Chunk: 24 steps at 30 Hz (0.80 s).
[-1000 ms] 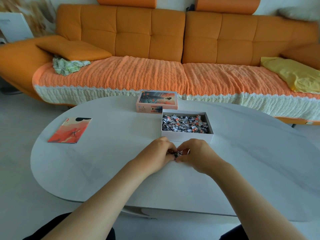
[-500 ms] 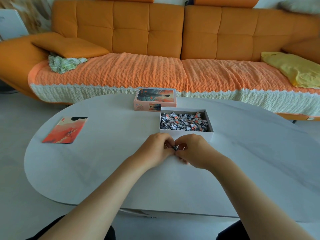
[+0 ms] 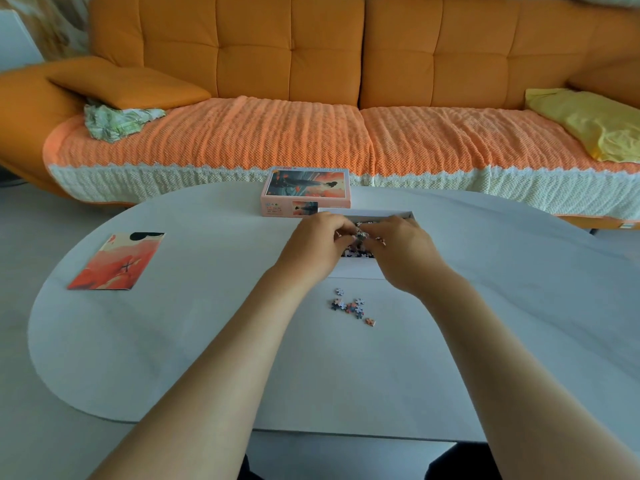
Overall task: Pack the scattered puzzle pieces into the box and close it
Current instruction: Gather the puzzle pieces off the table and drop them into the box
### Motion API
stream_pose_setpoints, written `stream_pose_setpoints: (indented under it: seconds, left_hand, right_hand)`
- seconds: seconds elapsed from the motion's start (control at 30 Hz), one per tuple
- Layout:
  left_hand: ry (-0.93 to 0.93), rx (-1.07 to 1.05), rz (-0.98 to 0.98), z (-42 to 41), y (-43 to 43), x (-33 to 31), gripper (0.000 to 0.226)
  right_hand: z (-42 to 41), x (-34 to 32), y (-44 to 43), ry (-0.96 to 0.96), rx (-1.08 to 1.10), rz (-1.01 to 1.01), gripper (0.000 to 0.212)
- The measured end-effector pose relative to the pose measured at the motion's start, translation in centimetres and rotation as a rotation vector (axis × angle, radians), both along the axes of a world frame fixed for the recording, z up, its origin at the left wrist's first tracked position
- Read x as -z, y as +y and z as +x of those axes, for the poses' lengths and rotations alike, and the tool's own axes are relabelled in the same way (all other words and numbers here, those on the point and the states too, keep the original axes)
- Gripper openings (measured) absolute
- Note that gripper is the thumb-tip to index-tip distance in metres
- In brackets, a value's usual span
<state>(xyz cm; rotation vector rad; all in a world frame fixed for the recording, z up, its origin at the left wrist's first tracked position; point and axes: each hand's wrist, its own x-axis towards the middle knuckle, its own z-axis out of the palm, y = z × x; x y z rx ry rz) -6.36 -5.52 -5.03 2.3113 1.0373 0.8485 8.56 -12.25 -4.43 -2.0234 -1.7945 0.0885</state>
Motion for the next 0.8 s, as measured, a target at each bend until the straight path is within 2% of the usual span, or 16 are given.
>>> stream_pose_setpoints:
  seconds: [0.07,0.2,0.33,0.47,0.6,0.7,0.8]
  left_hand:
    - [0.080,0.027,0.022,-0.2,0.5,0.4,0.021]
    - [0.085,0.018,0.171,-1.1,0.3,0.0,0.021]
    - [0.101,0.087,0.196,-3.3,-1.2,-0.6,0.018]
    - [0.254,0.214,0.112,-4.5,-3.4,-0.2,0.021]
    - [0.492,0.208,-0.001,-4.8,-4.0,2.1,0.041]
    - [0.449,0.229,0.013,-4.5,-4.4,2.5,0.031]
    - [0.411,0.229,-0.003,-4.2,-4.7,2.2,0.025]
  right_hand:
    - [0.6,0.6,0.0,0.014,0.011,-0.018,0.031]
    - [0.8,-0.7,-1.1,0.166,-0.039,0.082,0.023]
    - [0.5,-1.4,-3.5,0.135,-0.220,-0.209,0.016]
    - [0.2,-0.4,-4.6,0.048,-0.267,-0.448,0.041]
    - [-0.2,0.4,-4.7,0.110,-0.189,-0.405,0.033]
    - [-0.9,0.7,-4.7,0.164,-0.139,-0.352,0.024]
    - [-1.2,0.8,-5.0,0.193,-0.112,-0.338,0.023]
